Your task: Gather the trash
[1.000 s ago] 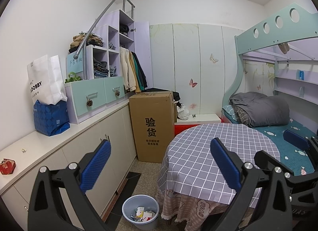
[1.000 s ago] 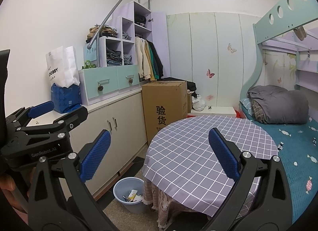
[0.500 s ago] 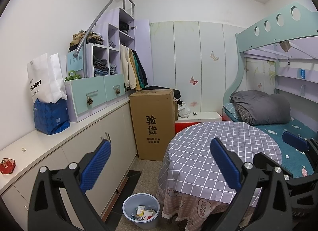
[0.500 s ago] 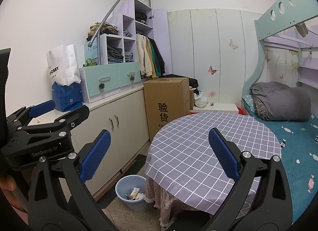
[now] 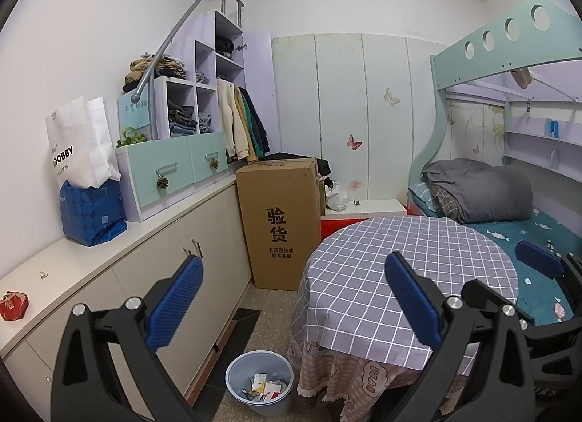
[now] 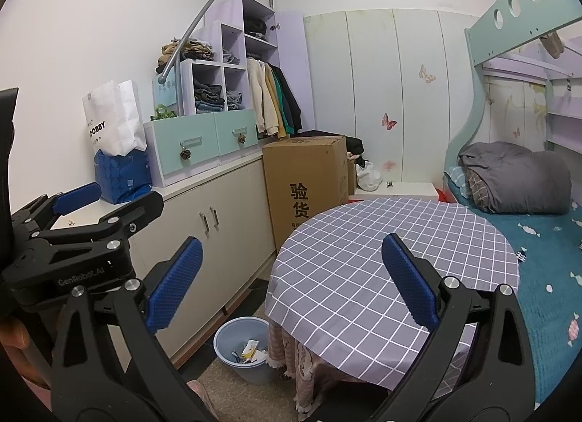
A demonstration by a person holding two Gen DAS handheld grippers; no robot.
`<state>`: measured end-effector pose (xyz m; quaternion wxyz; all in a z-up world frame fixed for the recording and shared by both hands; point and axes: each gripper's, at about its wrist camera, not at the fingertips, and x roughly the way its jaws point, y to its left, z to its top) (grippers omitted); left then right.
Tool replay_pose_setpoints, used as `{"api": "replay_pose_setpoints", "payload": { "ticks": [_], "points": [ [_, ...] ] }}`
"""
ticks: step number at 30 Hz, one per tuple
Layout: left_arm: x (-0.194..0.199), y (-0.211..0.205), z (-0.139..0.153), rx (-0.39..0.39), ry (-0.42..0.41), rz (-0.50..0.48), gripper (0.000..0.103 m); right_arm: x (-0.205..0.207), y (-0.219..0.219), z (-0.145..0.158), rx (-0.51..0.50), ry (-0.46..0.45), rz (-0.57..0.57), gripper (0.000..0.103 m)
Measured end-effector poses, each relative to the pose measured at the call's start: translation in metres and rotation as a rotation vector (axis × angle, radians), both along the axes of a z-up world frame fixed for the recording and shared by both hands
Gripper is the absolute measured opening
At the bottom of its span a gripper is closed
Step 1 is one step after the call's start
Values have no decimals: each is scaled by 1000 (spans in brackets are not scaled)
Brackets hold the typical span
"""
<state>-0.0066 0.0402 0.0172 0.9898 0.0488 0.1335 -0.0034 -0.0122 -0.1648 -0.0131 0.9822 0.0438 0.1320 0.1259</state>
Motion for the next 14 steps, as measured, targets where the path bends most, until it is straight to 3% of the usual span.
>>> {"api": "replay_pose_setpoints", "payload": {
  "ticks": [14],
  "points": [
    [23,-12,-20,22,64,1,98,26,-15,-34,38,84,-15,97]
  ]
}}
